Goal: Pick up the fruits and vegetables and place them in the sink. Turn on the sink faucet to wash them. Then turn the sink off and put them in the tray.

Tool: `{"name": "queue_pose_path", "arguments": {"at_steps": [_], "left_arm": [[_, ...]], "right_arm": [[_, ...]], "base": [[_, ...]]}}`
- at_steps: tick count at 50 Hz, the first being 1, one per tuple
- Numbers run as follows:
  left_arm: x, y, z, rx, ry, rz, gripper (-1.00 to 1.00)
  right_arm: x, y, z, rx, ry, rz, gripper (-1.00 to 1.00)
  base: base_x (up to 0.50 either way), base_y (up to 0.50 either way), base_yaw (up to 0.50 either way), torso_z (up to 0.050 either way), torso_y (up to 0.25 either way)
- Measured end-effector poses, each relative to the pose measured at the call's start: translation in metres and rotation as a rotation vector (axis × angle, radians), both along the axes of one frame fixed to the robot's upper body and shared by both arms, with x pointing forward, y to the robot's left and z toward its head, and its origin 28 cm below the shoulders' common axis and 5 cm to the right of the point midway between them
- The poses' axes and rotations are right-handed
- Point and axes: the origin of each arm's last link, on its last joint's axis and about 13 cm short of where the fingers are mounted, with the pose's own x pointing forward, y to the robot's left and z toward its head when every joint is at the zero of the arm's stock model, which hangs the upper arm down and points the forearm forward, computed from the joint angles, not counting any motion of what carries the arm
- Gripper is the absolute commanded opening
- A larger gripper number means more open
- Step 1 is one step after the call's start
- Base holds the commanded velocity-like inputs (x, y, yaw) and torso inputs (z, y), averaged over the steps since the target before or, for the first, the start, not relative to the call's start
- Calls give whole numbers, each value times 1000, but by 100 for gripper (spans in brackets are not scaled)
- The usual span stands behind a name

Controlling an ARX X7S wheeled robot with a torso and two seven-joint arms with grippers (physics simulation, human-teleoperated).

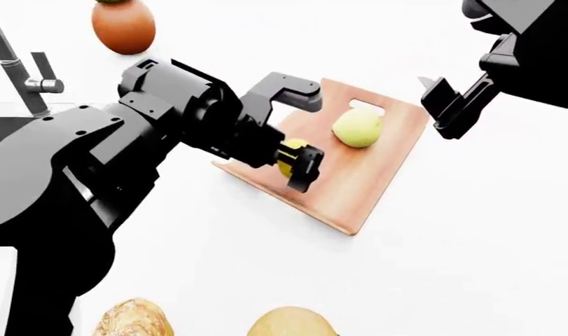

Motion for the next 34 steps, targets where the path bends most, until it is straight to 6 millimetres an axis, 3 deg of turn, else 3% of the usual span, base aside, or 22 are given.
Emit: {"name": "queue_pose_path", "arguments": {"at_steps": [2,3,24,34], "left_arm": [[0,-1,0,-5,-3,-3,-100],[0,-1,0,-6,-5,-4,100],[0,-6,3,-29,-26,-23,100],[0,-5,26,-47,-76,-18,100]], "right_arm": [[0,0,0,0,0,1,100],[0,0,0,1,0,1,100],[2,0,-3,2,4,4,100],[-5,-4,0,-10,2,-11,100]], "base": [[0,0,0,0,0],[0,0,0,0,0],[0,0,0,0,0],[0,0,0,0,0]]}}
